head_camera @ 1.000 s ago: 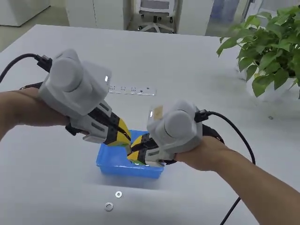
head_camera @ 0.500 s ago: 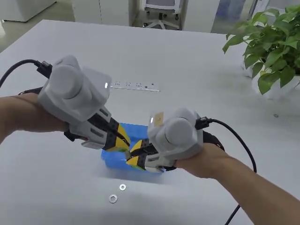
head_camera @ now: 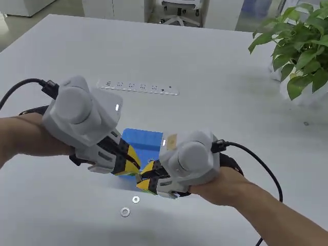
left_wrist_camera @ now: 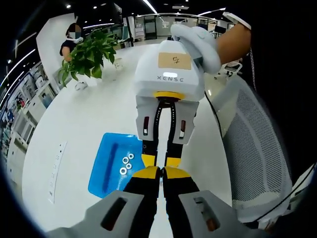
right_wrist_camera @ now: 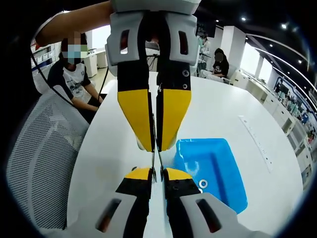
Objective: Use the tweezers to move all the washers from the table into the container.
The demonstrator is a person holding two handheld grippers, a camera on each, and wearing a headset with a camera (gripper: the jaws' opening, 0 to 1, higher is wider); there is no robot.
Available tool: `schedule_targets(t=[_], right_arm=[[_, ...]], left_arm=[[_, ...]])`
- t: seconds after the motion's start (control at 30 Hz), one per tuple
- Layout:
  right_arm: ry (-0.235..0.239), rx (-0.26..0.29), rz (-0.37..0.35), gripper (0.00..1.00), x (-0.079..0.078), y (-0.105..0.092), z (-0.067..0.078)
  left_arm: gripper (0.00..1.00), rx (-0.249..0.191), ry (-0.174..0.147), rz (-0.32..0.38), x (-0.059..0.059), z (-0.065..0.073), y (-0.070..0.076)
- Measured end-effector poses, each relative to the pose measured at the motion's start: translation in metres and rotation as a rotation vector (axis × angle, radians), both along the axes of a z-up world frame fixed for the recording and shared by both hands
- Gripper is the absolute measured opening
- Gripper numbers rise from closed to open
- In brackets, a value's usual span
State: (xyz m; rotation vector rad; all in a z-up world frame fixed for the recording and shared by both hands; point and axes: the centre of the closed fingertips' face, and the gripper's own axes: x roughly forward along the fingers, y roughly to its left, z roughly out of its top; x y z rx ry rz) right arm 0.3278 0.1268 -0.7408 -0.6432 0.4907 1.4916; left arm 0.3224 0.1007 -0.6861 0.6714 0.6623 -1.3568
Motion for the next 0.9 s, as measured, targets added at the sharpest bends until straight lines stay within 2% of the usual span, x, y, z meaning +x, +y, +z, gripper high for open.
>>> schedule_targets(t=[0.37, 0.9], right_arm=[[0.022, -0.004, 0.007, 0.11, -0.008, 0.004, -0.017], [0.042, -0.016, 0.027, 0.11, -0.011, 0.010, -0.034]], left_arm=[[0.06, 0.020, 0.017, -0.002, -0.009, -0.015, 0.003], [0.06, 0.044, 0.038, 0.004, -0.010, -0.033, 0.010]])
